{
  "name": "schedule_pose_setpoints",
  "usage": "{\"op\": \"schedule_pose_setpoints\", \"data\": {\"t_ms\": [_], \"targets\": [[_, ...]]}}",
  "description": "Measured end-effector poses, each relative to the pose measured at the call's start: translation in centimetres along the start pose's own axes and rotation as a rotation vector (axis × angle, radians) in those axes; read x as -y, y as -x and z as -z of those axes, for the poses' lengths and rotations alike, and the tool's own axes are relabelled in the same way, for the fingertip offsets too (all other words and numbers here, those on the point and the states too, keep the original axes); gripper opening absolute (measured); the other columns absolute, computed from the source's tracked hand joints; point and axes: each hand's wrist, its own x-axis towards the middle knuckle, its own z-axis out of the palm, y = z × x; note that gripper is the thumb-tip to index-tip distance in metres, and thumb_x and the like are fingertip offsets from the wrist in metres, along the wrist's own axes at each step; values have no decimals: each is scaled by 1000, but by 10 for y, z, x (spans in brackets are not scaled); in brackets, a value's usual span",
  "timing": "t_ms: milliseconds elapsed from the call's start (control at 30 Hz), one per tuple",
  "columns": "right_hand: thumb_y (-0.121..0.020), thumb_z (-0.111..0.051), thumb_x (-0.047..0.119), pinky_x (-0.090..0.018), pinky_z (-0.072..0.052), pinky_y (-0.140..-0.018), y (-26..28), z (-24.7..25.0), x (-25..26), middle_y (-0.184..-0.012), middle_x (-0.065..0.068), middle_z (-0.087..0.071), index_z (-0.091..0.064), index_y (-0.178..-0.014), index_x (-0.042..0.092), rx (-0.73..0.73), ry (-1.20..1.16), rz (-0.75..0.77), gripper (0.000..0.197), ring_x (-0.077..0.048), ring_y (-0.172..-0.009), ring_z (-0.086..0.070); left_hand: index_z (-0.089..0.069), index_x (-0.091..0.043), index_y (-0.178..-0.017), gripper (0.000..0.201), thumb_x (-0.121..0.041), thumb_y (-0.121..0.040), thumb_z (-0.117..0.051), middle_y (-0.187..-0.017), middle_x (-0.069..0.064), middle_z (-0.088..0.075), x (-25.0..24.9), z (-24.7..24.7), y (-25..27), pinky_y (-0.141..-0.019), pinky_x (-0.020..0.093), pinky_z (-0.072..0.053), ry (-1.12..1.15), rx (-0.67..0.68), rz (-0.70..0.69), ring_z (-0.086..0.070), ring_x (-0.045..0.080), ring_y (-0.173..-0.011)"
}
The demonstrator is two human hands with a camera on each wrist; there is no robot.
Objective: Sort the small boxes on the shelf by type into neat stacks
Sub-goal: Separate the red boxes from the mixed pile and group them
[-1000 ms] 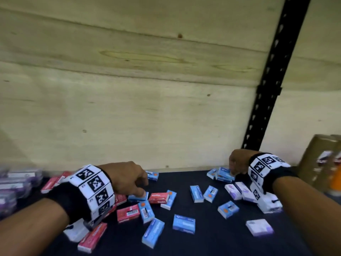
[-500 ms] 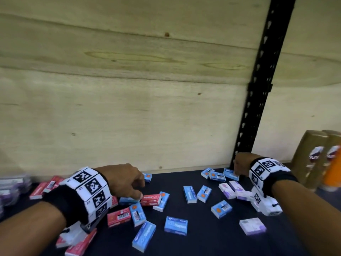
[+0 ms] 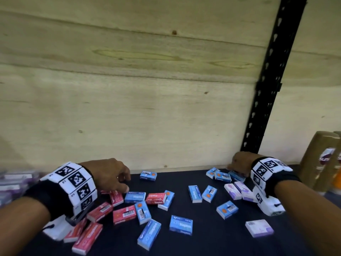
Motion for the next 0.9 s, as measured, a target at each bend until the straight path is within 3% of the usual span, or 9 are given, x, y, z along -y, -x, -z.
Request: {"op": "schedule_pose_setpoints", "data": {"t_ms": [133,233,367,467,633,733,767,833,900], "targets": [[-90,-48,68,-29,-44,-70,3,0,20,-72,0,-58,-53,-66,15,82,-9,22,58,-16,-68,-55,-57,-35,-128,47,-55,-87,-62,-123,-14,-61,9,-2,4,-91,24,-47,14,8,28,-58,7,-104],[-86,-52,70,-28,-41,-67,1,-1,31,-73,1,-57,-54,-66,17,106,21,39,56,-17,-70,-54,-58,-34,-128,47,-56,-86,-62,-119,-14,-62,13,-3,6,-91,25,-49,22,-5,28,-59,6,-101],[-85,-59,65,-26,-37,-56,-1,-4,39,-66,1,-51,-49,-67,15,127,93,37,54,-14,-60,-48,-59,-32,-127,46,-54,-87,-62,-119,-14,-63,18,-3,8,-92,25,-48,22,-2,40,-59,7,-102],[-85,-59,64,-26,-37,-58,0,-3,42,-65,1,-50,-49,-67,15,120,128,39,53,-15,-60,-48,-58,-32,-126,44,-53,-88,-62,-122,-12,-62,21,-3,11,-90,23,-47,12,12,54,-58,8,-103],[-87,-61,58,-27,-43,-67,8,10,56,-72,1,-54,-50,-67,16,53,152,69,48,-22,-75,-56,-58,-34,-126,47,-58,-86,-61,-124,-11,-60,29,-7,12,-93,27,-47,-2,9,87,-57,10,-104],[-91,-58,52,-30,-44,-74,14,21,79,-78,-1,-54,-48,-70,14,55,136,160,45,-20,-71,-53,-59,-33,-127,47,-59,-88,-58,-124,-8,-61,32,-10,14,-94,29,-47,-3,20,103,-58,12,-105],[-92,-57,51,-30,-44,-75,16,25,89,-83,-2,-57,-54,-75,12,58,128,219,42,-20,-74,-55,-59,-32,-127,48,-60,-88,-57,-124,-8,-61,33,-10,14,-94,29,-47,-3,19,109,-58,12,-105],[-94,-56,48,-31,-44,-81,24,28,110,-107,-3,-61,-64,-101,12,67,105,347,38,-22,-96,-59,-59,-30,-127,47,-60,-90,-54,-124,-6,-62,35,-12,14,-94,29,-47,-1,19,123,-58,13,-106],[-92,-57,45,-32,-45,-85,31,30,133,-120,-1,-61,-65,-115,17,55,65,450,37,-22,-107,-58,-60,-29,-125,46,-60,-92,-51,-123,-5,-62,38,-14,14,-94,30,-47,3,31,149,-58,14,-107]]}}
